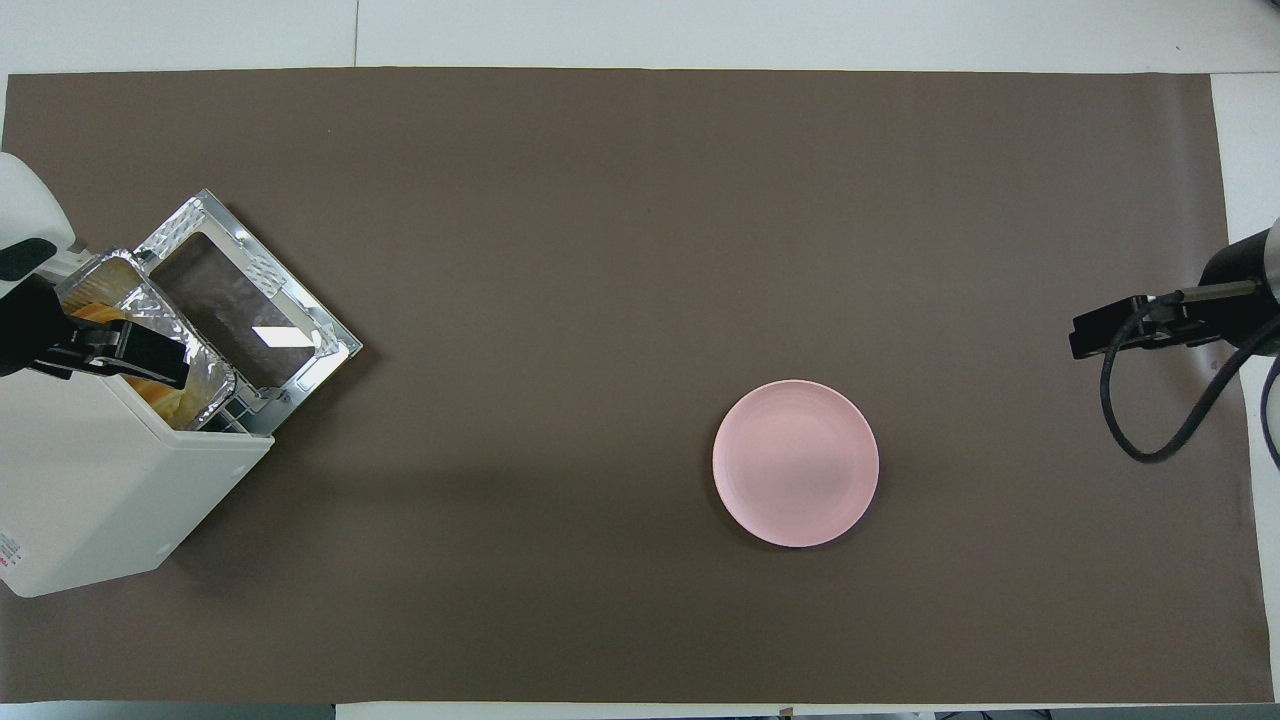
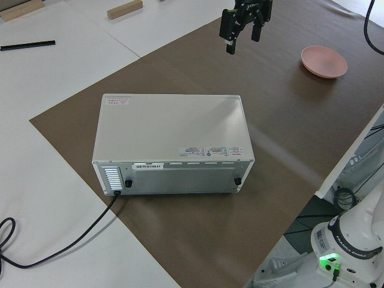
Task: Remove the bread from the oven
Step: 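Reach the left gripper into the toaster oven and grasp the foil tray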
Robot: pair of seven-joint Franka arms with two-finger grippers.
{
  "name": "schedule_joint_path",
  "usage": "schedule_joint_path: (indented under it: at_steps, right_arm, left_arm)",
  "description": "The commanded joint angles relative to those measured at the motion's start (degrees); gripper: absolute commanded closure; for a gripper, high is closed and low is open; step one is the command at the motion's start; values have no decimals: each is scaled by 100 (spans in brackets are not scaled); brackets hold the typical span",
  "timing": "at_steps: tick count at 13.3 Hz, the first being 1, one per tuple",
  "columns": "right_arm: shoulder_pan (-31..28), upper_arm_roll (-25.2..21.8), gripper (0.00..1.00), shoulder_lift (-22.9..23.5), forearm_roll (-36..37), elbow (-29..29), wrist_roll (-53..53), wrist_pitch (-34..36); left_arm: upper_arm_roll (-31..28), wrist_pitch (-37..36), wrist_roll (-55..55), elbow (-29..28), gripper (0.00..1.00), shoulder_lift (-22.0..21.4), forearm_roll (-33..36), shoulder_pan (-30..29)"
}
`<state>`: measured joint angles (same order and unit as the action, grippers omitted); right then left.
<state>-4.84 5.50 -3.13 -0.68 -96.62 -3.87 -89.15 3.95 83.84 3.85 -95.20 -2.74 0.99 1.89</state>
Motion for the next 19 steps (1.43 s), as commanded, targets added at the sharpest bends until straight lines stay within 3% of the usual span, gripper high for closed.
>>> schedule_joint_path:
  at_steps: [1,5,7,11,13,15,19]
  right_arm:
    - [-52,30,0,-118,59,-102,-53,39]
    - [-44,30,0,-118,59,-102,-53,39]
    - [-52,30,0,-109,59,-102,-53,47]
    - [-52,30,0,-117,59,-102,-61,39]
    - [-52,30,0,-118,59,-102,-53,47]
    - [-52,30,0,-100,59,-102,-53,47]
    - [-52,30,0,-100,59,-102,-53,39]
  left_arm:
    - [27,221,28,-227,0,-174,-29,-66]
    - [27,422,11,-253,0,-174,-20,13]
    - [27,869,-224,-245,0,-130,-20,-75]
    - [9,810,-1789,413,0,843,-21,-84]
    - [-52,1150,-2666,669,0,1466,206,-84]
    - [-61,1669,-2932,539,0,1697,768,-93]
    - [-166,2461,-3135,-348,0,1592,832,-233]
